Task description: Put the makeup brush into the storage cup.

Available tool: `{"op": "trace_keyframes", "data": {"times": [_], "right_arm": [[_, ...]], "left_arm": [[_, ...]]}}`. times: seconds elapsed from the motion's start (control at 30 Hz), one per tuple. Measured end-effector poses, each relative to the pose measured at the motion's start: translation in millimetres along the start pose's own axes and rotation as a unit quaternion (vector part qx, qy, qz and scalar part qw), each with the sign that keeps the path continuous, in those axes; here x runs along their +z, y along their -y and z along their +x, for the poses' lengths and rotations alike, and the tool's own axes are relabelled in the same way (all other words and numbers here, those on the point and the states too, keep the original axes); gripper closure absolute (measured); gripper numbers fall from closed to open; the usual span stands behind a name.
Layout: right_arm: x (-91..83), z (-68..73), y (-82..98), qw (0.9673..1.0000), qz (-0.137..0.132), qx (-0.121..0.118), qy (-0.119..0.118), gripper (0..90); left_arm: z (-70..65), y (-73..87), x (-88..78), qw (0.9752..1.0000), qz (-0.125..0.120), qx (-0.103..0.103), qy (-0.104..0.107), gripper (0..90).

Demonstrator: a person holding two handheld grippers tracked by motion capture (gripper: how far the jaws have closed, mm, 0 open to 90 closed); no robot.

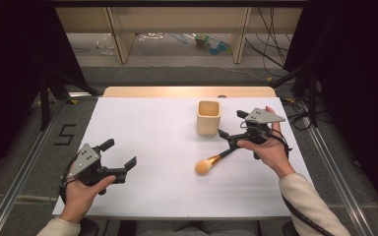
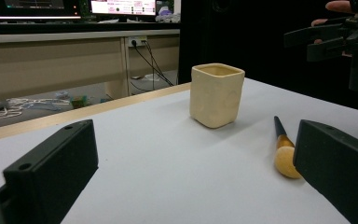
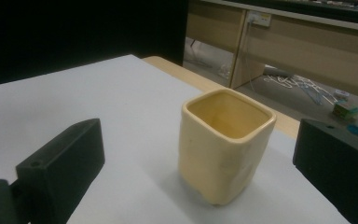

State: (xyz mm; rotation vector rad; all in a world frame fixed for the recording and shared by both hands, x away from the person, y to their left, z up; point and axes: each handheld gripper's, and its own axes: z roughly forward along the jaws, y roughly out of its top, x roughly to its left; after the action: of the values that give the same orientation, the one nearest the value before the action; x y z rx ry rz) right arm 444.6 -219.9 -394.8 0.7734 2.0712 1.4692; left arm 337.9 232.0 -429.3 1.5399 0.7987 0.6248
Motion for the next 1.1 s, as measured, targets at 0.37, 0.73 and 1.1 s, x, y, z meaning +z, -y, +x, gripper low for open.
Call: {"op": "trace_keyframes", "data": {"times": [0.37, 0.73, 1.1], "right_arm": [[13.3, 1.6, -6.6, 1.0000, -0.003, -0.006, -0.007, 3.2], [22.8, -1.9, -9.7, 0.9998, 0.006, -0.015, -0.011, 3.5], [30.9, -9.1, -17.4, 0.9971, 0.059, -0.032, -0.036, 4.7]], "left_arm": [[0.2, -0.1, -0.2, 1.0000, -0.001, 0.000, 0.000, 0.0], [0.3, -0.1, -0.3, 1.0000, -0.001, 0.000, 0.000, 0.0], [0.2, 0.0, -0.2, 1.0000, 0.000, 0.000, 0.001, 0.0]]}}
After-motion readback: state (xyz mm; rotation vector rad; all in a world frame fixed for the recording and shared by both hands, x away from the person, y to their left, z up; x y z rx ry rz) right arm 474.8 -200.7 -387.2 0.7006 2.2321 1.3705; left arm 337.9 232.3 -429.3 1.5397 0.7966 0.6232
